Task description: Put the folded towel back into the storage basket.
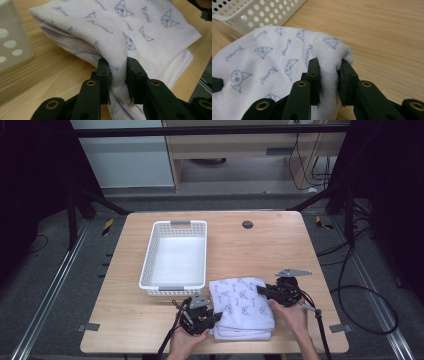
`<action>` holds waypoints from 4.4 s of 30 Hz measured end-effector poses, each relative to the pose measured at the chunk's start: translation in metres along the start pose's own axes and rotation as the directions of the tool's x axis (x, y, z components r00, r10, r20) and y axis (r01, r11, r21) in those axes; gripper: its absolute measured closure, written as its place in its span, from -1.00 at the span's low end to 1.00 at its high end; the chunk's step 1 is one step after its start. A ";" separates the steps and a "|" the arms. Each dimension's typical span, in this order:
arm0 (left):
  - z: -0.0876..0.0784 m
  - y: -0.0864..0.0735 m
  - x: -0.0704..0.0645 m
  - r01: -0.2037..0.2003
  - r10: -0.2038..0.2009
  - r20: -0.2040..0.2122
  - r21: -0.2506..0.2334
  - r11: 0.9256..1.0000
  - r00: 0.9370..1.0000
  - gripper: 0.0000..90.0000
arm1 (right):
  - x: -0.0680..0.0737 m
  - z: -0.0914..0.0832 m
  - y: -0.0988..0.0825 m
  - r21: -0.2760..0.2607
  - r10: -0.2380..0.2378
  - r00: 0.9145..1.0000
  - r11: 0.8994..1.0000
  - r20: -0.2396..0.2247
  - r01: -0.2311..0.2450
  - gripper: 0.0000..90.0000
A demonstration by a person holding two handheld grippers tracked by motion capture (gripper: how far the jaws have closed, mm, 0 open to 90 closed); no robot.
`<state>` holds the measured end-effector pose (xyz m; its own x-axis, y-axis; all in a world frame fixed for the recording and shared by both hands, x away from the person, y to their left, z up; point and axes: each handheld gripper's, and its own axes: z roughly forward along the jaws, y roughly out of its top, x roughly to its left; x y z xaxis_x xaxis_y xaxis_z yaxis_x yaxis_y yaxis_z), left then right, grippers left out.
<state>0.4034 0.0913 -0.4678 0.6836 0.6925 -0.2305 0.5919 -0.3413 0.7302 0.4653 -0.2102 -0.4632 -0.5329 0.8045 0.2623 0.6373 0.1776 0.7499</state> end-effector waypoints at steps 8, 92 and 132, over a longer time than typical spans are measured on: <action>-0.012 0.006 -0.003 -0.020 0.020 -0.003 -0.022 1.000 1.000 0.63 | 0.008 -0.012 0.008 -0.043 -0.017 1.000 0.999 -0.005 0.017 0.64; -0.092 0.055 0.011 -0.066 0.051 -0.070 -0.232 0.971 0.996 0.64 | 0.060 -0.046 0.082 -0.274 -0.135 0.990 0.952 0.035 0.139 0.64; -0.139 0.062 0.058 0.007 -0.067 -0.161 -0.349 0.937 0.985 0.64 | 0.106 -0.005 0.144 -0.304 -0.191 0.981 0.933 0.026 0.190 0.64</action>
<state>0.4206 0.1988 -0.3466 0.5650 0.8068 -0.1726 0.4105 -0.0934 0.9071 0.4973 -0.1028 -0.3245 -0.6306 0.7698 0.0984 0.3244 0.1463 0.9346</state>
